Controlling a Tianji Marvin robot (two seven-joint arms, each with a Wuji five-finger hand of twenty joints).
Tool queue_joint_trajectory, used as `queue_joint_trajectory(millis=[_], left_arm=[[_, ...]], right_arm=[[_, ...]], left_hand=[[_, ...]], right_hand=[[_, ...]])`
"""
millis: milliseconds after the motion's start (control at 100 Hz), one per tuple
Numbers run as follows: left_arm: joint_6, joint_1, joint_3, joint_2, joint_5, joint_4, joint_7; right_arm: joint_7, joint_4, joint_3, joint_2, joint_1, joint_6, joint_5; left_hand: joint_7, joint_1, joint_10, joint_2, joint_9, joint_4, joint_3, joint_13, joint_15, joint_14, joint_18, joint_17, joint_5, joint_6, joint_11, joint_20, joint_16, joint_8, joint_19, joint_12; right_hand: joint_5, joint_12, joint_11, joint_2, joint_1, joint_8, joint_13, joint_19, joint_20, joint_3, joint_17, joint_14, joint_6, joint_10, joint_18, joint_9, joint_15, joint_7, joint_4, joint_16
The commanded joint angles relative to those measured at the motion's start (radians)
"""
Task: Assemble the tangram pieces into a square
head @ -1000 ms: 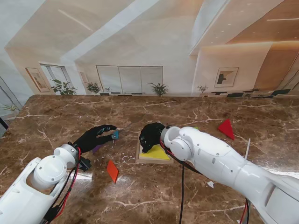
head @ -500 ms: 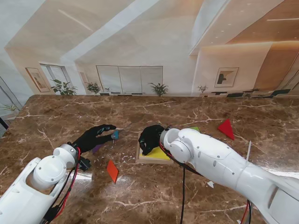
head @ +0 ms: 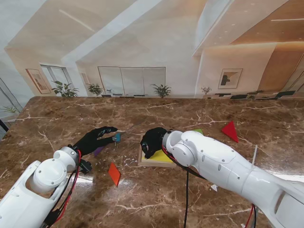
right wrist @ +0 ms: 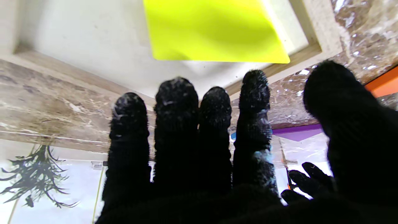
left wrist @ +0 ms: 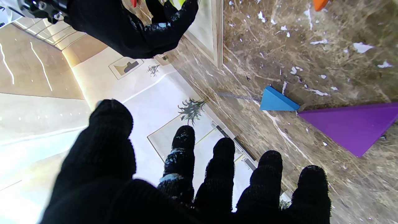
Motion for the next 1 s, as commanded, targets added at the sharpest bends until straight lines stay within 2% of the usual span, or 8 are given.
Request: queue_joint_trajectory(millis=[0, 50, 160, 350, 600, 820, 990], left_arm=[[-0.001, 0.006, 0.0, 0.0, 0.002, 0.003, -0.001], [-0.001, 0.006, 0.0, 0.0, 0.001, 0.002, -0.001], [-0.002, 0.006, 0.0, 0.0, 0.001, 0.003, -0.001], [0.0, 0.006, -0.001, 0.0, 0.001, 0.002, -0.001], [0.0, 0.008, -0.002, 0.0, 0.001, 0.001, -0.001], [0.002, 0.008, -0.003, 0.0, -0.001, -0.001, -0.003], [0.003, 0.009, -0.004, 0.0, -0.002, -0.002, -0.003]], right_arm=[[0.01, 0.006, 0.0, -0.003, -0.006, 0.01, 0.006], [0.012, 0.006, -0.001, -0.003, -0.005, 0.011, 0.006], [0.02, 0.004, -0.008, -0.001, 0.0, 0.013, 0.005], [0.026, -0.001, -0.012, 0.003, -0.002, 0.012, 0.0], [0.025, -0.004, -0.01, 0.003, -0.005, 0.007, -0.001], [0.025, -0.008, 0.001, 0.005, -0.01, 0.006, 0.002], [0.026, -0.025, 0.037, 0.012, -0.028, 0.027, -0.003]], left_hand=[[-0.012, 0.007, -0.004, 0.033, 0.019, 0.018, -0.029, -0.001, -0.016, -0.016, -0.018, -0.008, 0.008, -0.004, -0.009, 0.025, -0.009, -0.021, -0.026, -0.005], [-0.011, 0.008, -0.003, 0.033, 0.019, 0.018, -0.029, -0.002, -0.016, -0.014, -0.018, -0.008, 0.01, -0.005, -0.009, 0.025, -0.009, -0.021, -0.026, -0.005], [-0.011, 0.008, -0.005, 0.034, 0.019, 0.018, -0.029, -0.001, -0.016, -0.015, -0.017, -0.008, 0.009, -0.004, -0.009, 0.025, -0.009, -0.021, -0.026, -0.005], [-0.011, 0.009, -0.005, 0.033, 0.02, 0.018, -0.03, -0.001, -0.015, -0.014, -0.016, -0.007, 0.011, -0.004, -0.009, 0.025, -0.009, -0.021, -0.025, -0.005], [-0.012, 0.01, -0.004, 0.035, 0.019, 0.018, -0.031, -0.001, -0.016, -0.015, -0.017, -0.007, 0.011, -0.003, -0.009, 0.025, -0.009, -0.021, -0.025, -0.005], [-0.012, 0.01, -0.002, 0.036, 0.022, 0.018, -0.031, 0.002, -0.015, -0.014, -0.016, -0.006, 0.013, -0.001, -0.009, 0.025, -0.009, -0.021, -0.025, -0.005], [-0.012, 0.011, -0.001, 0.036, 0.024, 0.018, -0.032, 0.002, -0.015, -0.013, -0.016, -0.006, 0.014, -0.002, -0.009, 0.024, -0.009, -0.022, -0.026, -0.005]], right_hand=[[-0.053, 0.005, 0.012, 0.024, -0.062, -0.013, 0.018, 0.045, 0.013, -0.001, 0.006, -0.016, -0.021, -0.019, -0.004, 0.004, 0.042, -0.012, 0.013, 0.011], [-0.085, 0.002, 0.011, 0.03, -0.061, -0.01, 0.018, 0.047, 0.013, -0.004, 0.006, -0.015, -0.018, -0.021, -0.004, 0.004, 0.042, 0.002, 0.015, 0.011], [-0.075, -0.001, 0.01, 0.033, -0.062, -0.008, 0.018, 0.047, 0.012, -0.006, 0.006, -0.016, -0.021, -0.021, -0.005, 0.003, 0.043, 0.024, 0.016, 0.01], [0.029, -0.003, 0.011, 0.035, -0.064, 0.004, 0.018, 0.048, 0.011, -0.005, 0.007, -0.018, -0.016, -0.02, -0.006, 0.004, 0.042, 0.071, 0.017, 0.009], [0.09, -0.006, 0.011, 0.03, -0.064, 0.018, 0.02, 0.049, 0.01, 0.003, 0.009, -0.02, -0.005, -0.017, -0.005, 0.008, 0.041, 0.083, 0.016, 0.008], [0.086, -0.011, 0.006, 0.025, -0.064, 0.026, 0.02, 0.049, 0.008, 0.005, 0.008, -0.02, -0.005, -0.016, -0.005, 0.008, 0.041, 0.074, 0.015, 0.007], [-0.003, -0.016, 0.003, 0.023, -0.065, 0.022, 0.019, 0.049, 0.008, 0.007, 0.008, -0.018, 0.006, -0.019, -0.003, 0.008, 0.04, 0.036, 0.014, 0.007]])
